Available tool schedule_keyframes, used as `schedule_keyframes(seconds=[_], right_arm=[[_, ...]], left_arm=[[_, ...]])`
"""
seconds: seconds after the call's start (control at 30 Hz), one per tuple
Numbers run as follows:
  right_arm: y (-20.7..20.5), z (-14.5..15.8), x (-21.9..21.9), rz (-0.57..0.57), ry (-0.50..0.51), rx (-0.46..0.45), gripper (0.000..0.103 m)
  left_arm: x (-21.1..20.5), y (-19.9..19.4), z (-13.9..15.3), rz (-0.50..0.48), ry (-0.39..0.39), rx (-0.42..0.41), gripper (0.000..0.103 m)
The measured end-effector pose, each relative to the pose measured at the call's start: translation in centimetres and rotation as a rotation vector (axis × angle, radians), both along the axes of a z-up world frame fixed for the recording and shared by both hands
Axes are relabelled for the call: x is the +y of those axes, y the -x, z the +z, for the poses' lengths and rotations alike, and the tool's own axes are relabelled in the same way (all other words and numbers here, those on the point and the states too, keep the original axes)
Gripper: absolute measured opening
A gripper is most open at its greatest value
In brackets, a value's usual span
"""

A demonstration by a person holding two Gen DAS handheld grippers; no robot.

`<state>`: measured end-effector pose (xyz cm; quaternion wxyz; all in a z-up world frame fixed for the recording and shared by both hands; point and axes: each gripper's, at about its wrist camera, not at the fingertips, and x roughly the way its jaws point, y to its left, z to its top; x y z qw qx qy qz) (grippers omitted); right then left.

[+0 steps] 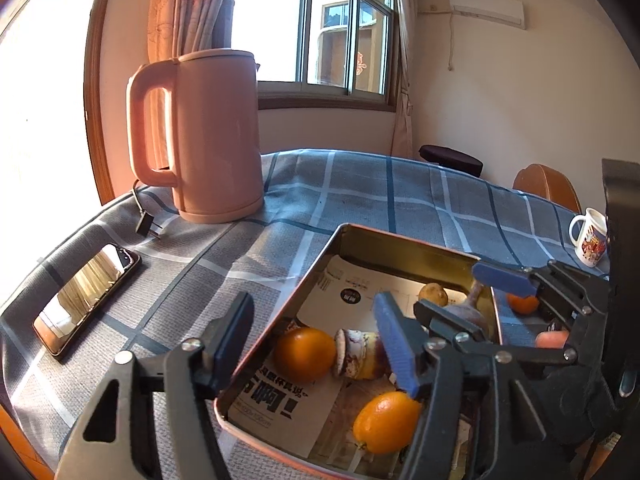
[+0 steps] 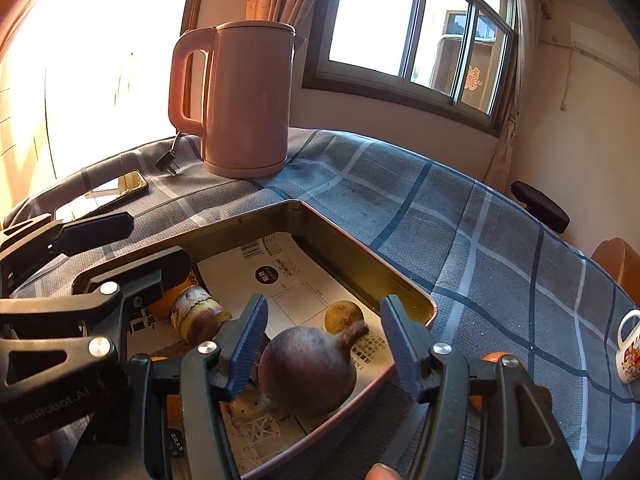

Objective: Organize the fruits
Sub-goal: 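Open both tools to release the orange and purple fruit in the tin, then move the left tool to the dark brown round fruit and grasp it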

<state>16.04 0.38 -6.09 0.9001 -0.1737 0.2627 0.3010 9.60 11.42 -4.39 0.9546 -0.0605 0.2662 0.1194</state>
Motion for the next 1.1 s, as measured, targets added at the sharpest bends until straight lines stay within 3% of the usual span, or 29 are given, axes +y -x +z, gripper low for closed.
schedule_keyframes(seconds=[0.1, 0.27, 0.4, 0.5, 0.67, 0.73, 0.97, 1.1], right_arm=[[0.5, 0.7, -1.4, -0.016, -0.062, -0.029, 0.064], [1.3, 2.2, -6.2, -0.093, -0.133, -0.08, 0.064], [1.7, 2.5, -11.4, -0.195, -0.11, -0.115, 0.064], [1.2, 2.0, -15.6, -0.292, -0.096, -0.098, 0.064], [0.6, 1.5, -20.4, -0.386, -0.128, -0.043, 0.064], [0.4, 1.4, -21.3, -0.423, -0.095, -0.043, 0.064], [-0.3, 1.1, -23.1, -0.456, -0.15, 0.019, 0.064], [-0.6, 1.0, -23.7, -0.478, -0.17, 0.034, 0.064]], left_arm=[[0.3, 1.0, 0.5, 0.02, 0.026, -0.044, 0.076], [-1.2, 1.7, 1.8, -0.007, 0.019, -0.08, 0.076], [-4.0, 1.7, 2.9, -0.075, 0.021, -0.097, 0.086], [-7.2, 1.3, 3.4, -0.14, -0.005, -0.1, 0.086], [-12.6, -0.6, 2.7, -0.293, 0.012, -0.026, 0.086], [-14.5, -1.9, 2.0, -0.347, 0.034, 0.025, 0.086], [-18.7, -5.1, 0.1, -0.419, 0.006, 0.134, 0.085], [-20.5, -6.7, -1.0, -0.464, -0.002, 0.203, 0.072]])
